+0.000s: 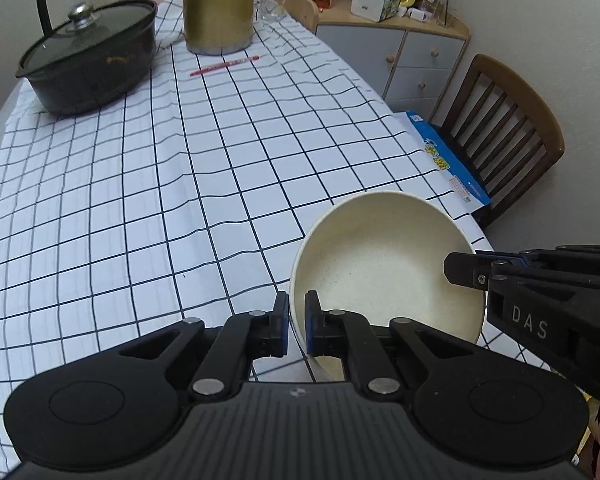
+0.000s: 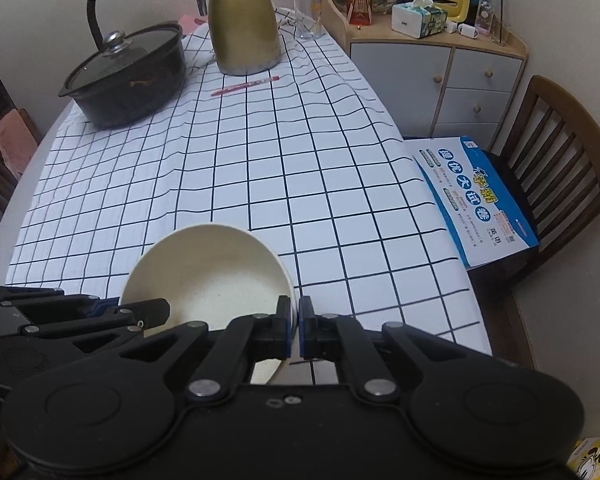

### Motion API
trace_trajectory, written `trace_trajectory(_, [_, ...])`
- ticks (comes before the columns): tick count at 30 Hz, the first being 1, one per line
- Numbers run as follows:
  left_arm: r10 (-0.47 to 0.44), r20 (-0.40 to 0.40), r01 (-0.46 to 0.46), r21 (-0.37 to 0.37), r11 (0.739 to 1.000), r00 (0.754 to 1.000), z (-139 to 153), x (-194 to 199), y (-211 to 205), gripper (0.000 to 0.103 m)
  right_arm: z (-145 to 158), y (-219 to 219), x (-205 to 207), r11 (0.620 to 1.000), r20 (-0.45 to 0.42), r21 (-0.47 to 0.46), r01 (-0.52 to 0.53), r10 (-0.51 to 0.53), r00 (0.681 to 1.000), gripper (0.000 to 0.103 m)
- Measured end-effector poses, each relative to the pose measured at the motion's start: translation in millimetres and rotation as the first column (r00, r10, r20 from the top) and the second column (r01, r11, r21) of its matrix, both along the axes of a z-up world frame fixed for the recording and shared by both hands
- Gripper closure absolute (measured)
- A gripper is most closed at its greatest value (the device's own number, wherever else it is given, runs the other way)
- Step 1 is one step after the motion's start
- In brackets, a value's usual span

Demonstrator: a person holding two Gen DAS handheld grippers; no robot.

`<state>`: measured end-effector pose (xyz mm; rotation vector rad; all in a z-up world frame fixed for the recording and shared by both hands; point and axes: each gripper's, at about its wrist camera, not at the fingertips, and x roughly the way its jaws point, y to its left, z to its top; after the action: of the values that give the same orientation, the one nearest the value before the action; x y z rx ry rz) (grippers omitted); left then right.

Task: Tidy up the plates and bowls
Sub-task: 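Lift the cream bowl with both grippers and carry it over the pink pot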

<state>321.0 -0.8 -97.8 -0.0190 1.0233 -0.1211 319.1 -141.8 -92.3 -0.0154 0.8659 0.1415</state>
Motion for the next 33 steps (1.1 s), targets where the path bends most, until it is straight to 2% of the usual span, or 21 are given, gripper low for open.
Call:
trace_trajectory(21, [0.046,0.096,-0.051,0.049,0.997,0.994,66,-141,-37,0.096,45,-27,-131,0.995,0.094,0.017,-0.097,0.095,0.991,0.099])
trace_trajectory(33, [0.108,0.097,-0.115,0.068,0.991,0.989,78,-215,-13,0.096,49,-6,-198,0.978,0.092,0.039,-0.206,0.202,0.975,0.097])
